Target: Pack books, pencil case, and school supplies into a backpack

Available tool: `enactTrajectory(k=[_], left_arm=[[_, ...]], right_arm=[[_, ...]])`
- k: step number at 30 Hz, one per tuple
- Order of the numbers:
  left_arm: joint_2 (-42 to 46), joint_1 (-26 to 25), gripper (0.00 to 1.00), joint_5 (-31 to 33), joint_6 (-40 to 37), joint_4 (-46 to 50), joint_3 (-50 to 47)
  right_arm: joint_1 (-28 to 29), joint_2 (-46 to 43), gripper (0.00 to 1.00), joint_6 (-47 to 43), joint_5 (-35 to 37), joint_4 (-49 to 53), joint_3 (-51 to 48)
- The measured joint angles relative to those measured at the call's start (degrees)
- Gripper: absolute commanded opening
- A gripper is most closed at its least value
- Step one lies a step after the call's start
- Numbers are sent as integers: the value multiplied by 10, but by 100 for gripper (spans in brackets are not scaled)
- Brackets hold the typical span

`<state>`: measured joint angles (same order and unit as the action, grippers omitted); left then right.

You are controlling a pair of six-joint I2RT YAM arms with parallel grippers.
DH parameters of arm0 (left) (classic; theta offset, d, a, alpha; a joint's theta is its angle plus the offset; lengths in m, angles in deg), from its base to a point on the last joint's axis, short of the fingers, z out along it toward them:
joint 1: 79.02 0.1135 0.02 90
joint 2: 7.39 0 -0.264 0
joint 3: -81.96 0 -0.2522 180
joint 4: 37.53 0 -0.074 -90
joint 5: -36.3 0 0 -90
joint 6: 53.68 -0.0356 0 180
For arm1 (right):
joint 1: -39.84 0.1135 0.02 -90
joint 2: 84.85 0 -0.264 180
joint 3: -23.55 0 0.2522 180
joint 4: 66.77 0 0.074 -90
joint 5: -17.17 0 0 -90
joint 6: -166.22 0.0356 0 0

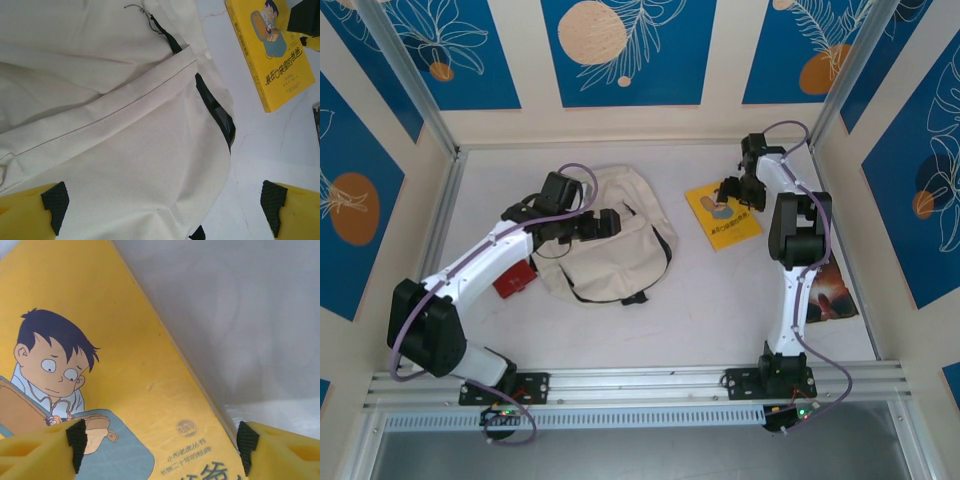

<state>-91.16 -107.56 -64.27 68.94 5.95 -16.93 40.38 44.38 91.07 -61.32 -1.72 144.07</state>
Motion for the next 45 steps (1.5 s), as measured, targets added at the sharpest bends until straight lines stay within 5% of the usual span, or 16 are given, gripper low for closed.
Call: enactTrajectory(k=[12, 21, 32, 37, 45], left_arm=[[-21, -20, 100, -21, 0, -31, 1], [-122, -87, 99, -23, 1, -23, 84], [-331, -160, 75, -16, -8, 24, 321], [-419, -176, 47, -13, -19, 43, 414], [-496, -198, 48, 31, -34, 56, 465]], right_arm=[[31, -63, 52, 15, -12, -7, -119], [94, -193, 49, 97, 27, -56, -315], [60, -292, 50, 124, -28, -101, -447], [25, -315, 54, 131, -63, -101, -467], [5, -348, 55, 163, -107, -120, -473]])
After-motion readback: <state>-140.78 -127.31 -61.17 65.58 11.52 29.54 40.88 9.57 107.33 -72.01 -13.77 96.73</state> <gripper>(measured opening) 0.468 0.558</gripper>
